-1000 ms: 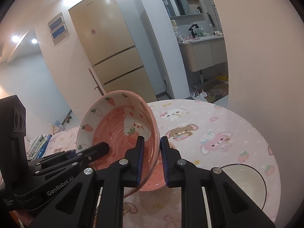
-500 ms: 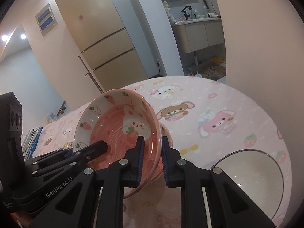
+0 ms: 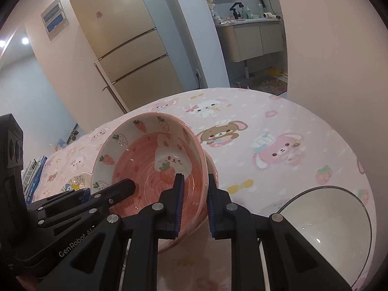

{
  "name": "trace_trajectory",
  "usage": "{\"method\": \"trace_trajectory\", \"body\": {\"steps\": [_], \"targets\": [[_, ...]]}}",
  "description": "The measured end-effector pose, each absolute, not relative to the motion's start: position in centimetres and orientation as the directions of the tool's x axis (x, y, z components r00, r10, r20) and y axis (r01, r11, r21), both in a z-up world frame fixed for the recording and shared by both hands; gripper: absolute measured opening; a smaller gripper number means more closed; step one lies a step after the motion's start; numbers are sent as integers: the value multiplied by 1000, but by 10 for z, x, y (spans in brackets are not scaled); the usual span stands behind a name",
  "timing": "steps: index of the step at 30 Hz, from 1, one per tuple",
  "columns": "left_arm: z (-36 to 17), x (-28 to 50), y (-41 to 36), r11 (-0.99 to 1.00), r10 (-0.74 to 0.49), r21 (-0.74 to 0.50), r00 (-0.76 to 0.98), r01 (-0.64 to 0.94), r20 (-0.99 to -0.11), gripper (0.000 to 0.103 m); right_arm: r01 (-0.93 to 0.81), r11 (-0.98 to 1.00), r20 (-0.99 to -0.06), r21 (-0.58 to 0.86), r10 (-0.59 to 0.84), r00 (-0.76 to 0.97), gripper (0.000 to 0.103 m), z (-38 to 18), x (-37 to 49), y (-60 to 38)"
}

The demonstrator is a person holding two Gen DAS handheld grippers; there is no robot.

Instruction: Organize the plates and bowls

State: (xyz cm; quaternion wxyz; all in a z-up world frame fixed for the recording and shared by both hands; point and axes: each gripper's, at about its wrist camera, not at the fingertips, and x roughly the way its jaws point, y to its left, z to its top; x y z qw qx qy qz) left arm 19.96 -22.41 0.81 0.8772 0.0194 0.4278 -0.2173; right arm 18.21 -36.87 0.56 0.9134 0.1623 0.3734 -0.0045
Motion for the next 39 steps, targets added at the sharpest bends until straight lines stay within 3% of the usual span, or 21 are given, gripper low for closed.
{"method": "trace_trajectory", "body": {"steps": [14,28,39], "targets": [[7,190,-233,924,-245,38,668,380,-703,11,121,969,-665,217,56,745,19,8,176,-359],[-6,204,-234,934,-207,37,621,356,-756,14,134,981,-670,137,-8,742,19,6,180,-350],[-13,208,-232,939,-215,-1,582,345,-784,15,132,977,-660,168,12,751,19,5,179,-356]]}}
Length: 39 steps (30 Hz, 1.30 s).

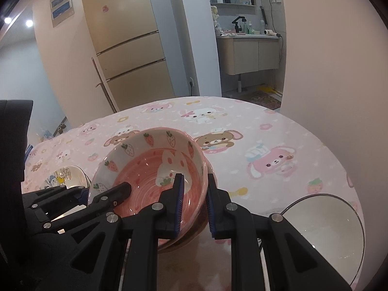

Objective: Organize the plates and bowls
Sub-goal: 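Lower the held pink bowl into the other pink bowl with both grippers, then open both grippers and release the pink bowl in the other bowl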

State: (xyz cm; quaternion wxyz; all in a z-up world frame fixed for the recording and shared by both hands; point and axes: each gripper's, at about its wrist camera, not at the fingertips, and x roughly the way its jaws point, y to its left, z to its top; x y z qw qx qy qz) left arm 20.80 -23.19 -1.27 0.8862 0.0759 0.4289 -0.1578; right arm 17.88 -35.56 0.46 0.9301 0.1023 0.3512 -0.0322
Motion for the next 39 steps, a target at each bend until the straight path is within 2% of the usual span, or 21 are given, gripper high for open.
{"method": "trace_trajectory", "body": {"steps": [2,5,7,9,16,18,22,26,31,35,39], "targets": [[-13,207,-234,936,-209,13,587,350,-782,15,134,977,-657,166,8,754,19,4,179,-357],[-12,206,-234,937,-215,5,586,350,-781,22,134,978,-657,160,4,754,19,4,180,-357],[-10,206,-233,939,-216,-1,585,345,-782,29,138,979,-659,150,-5,753,19,4,181,-355],[-9,206,-231,943,-205,4,592,332,-779,46,140,977,-659,158,-1,752,19,4,181,-357],[-2,203,-225,948,-160,62,636,313,-755,65,135,977,-663,167,10,749,20,5,182,-359],[1,203,-222,950,-157,64,645,306,-748,74,129,975,-667,180,24,745,21,5,183,-361],[8,202,-212,954,-182,31,662,297,-727,77,126,974,-671,191,36,741,21,5,184,-363],[16,197,-208,955,-174,49,685,293,-707,80,122,981,-685,152,16,729,21,6,187,-359],[25,193,-203,955,-183,47,705,293,-686,80,84,996,-714,44,-27,700,21,10,198,-351],[29,191,-195,957,-206,12,709,290,-675,81,61,987,-715,-150,-151,683,21,12,202,-340],[31,191,-191,958,-221,-15,705,286,-674,81,30,992,-749,-127,-115,652,21,8,205,-343]]}}
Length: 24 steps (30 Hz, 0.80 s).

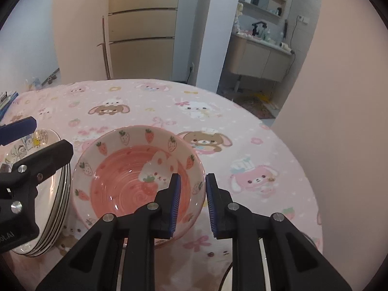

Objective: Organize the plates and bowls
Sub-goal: 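Open both grippers and release the pink bowl in the other bowl, then raise both grippers and move them toward the white bowl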

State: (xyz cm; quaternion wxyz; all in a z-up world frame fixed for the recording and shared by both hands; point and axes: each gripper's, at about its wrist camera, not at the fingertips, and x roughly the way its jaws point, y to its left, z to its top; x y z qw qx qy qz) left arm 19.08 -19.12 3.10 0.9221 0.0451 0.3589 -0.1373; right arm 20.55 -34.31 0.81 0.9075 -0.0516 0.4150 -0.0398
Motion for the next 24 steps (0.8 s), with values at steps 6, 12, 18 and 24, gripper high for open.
{"method": "trace_trajectory", "body": {"steps": [6,12,18,24], "targets": [[36,187,-189,955,-229,-12,716,295,-659,81,51,991,-711,-127,-126,691,21,16,194,-349],[48,181,-187,953,-251,-32,730,301,-636,81,52,993,-657,-106,-109,746,21,37,176,-350],[70,168,-185,951,-267,-32,766,307,-585,84,81,996,-601,-42,-90,794,24,60,156,-358],[96,145,-180,948,-301,-53,835,313,-461,103,113,994,-489,3,-97,867,85,80,126,-369]]}}
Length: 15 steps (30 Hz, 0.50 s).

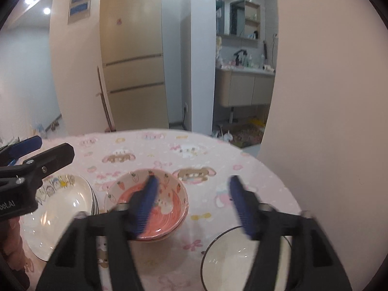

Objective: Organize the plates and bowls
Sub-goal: 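Raise both grippers and move them toward the white bowl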

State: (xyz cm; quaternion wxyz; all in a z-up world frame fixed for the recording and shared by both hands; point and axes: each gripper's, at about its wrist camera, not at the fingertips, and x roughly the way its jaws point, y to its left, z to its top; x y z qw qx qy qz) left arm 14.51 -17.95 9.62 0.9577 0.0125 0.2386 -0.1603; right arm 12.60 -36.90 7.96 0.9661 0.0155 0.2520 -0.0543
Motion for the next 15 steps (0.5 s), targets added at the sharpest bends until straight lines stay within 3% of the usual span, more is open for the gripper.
{"method": "trace_trajectory", "body": {"steps": [5,15], "targets": [[110,127,-178,928,-365,-89,844,361,-394,103,121,993,-370,11,-108,923,89,95,91,-379],[107,100,-201,904,-397,-20,819,428,-413,103,222,973,-360,67,-184,915,89,102,47,-418]]}}
